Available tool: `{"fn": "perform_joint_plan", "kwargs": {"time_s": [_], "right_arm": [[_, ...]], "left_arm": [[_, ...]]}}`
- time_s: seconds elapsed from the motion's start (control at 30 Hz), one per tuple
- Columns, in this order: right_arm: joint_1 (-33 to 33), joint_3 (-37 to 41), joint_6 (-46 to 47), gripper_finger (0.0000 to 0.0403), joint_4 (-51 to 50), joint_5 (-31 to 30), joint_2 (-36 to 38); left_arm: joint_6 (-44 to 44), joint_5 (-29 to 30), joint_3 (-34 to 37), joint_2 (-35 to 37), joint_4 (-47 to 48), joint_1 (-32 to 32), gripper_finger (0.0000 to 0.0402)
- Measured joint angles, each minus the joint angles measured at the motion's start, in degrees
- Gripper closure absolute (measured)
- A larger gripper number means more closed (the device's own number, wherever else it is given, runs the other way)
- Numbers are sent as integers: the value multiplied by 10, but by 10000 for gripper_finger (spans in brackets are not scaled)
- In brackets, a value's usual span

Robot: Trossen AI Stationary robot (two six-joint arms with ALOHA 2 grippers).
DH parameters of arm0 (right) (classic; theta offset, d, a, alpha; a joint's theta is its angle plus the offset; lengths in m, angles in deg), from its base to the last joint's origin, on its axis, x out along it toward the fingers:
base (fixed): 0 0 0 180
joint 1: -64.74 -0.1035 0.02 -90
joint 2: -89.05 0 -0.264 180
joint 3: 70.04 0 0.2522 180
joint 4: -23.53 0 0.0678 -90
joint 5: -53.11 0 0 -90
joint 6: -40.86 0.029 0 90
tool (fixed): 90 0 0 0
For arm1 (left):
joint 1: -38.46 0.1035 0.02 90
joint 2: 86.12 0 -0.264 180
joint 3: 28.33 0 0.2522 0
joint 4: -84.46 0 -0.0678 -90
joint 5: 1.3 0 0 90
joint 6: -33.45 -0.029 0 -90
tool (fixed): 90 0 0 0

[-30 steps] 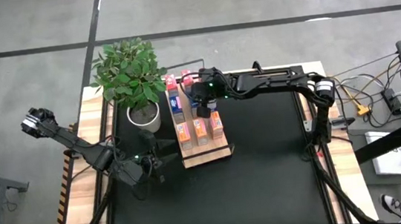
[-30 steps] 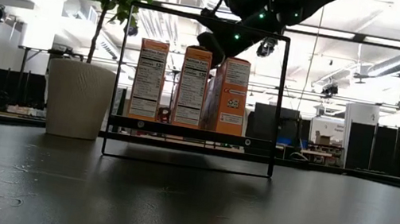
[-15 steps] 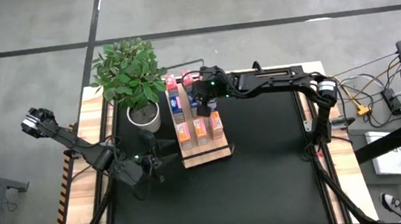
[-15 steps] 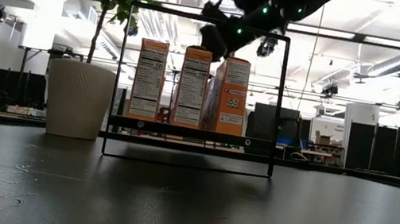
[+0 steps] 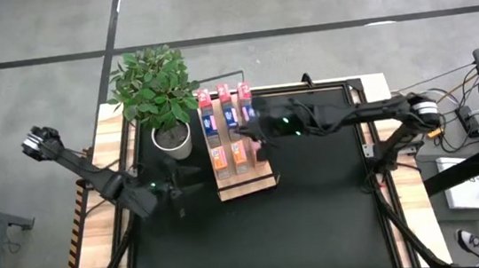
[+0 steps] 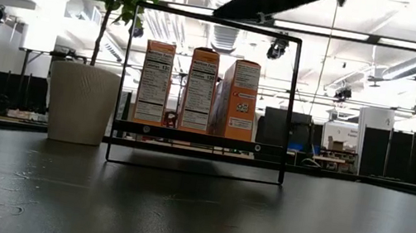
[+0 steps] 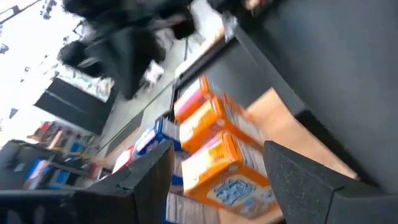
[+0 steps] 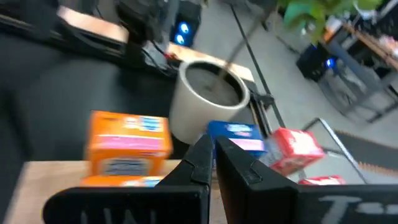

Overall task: Stack cereal on shelf
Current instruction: Return to Home Position

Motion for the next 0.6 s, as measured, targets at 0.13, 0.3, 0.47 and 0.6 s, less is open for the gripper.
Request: {"fn": "perform_joint_plan", "kwargs": {"time_s": [0.13,0.3,0.47,0.6], "right_arm": [[-37,104,5,394,63,0,60],[-77,222,20,394,144,0,134],[-91,328,36,394,232,-1,196],[-90,400,47,394,301,-2,232]], "left_arm": [[-15,-26,40,67,-58,1,171],[-17,-40,109,144,-145,3,171],[-17,-40,172,203,-214,3,171],[-16,-40,210,235,-255,3,171]]}}
